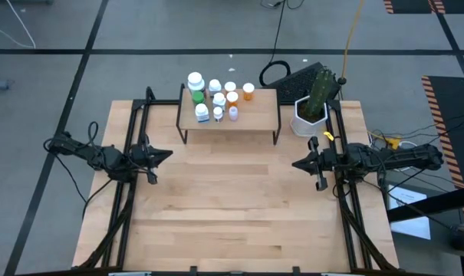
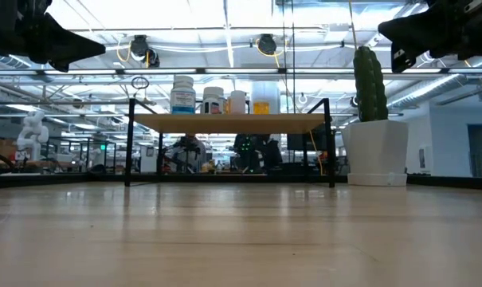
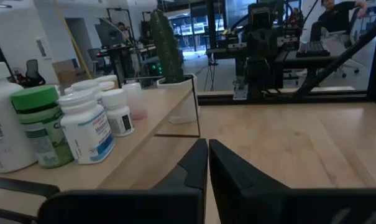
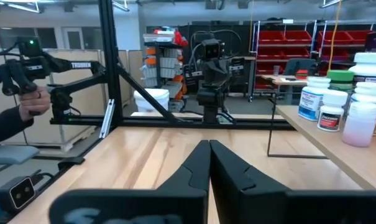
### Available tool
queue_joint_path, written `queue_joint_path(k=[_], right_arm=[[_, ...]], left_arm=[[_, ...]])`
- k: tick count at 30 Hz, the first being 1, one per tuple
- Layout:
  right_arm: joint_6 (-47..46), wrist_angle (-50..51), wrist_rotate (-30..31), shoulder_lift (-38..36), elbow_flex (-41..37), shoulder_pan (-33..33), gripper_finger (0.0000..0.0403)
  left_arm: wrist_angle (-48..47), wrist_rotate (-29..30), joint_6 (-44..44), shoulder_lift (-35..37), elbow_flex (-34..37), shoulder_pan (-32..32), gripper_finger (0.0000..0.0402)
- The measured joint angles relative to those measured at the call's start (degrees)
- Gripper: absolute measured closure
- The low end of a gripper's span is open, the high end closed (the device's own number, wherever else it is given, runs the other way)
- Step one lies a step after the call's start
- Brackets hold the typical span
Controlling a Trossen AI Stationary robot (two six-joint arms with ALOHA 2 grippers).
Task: Pick and place medicine bottles onto shelf by color
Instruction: Return to Home Position
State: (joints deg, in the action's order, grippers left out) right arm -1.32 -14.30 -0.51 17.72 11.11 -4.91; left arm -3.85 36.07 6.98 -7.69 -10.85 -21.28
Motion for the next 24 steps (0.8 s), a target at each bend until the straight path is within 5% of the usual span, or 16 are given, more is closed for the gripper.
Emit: queue_joint_path(k=[13, 24], right_arm=[[0.5, 4.7, 0.0, -10.0, -2.9, 0.0, 0.0403], [0.6, 7.3, -1.3, -16.1, -5.0, 0.0, 0.0403]], left_arm=[[-5.4, 0.0, 0.2, 7.1, 0.0, 0.0, 0.0378], [0.6, 0.1, 1.3, 7.5, 5.1, 2.7, 0.0398]])
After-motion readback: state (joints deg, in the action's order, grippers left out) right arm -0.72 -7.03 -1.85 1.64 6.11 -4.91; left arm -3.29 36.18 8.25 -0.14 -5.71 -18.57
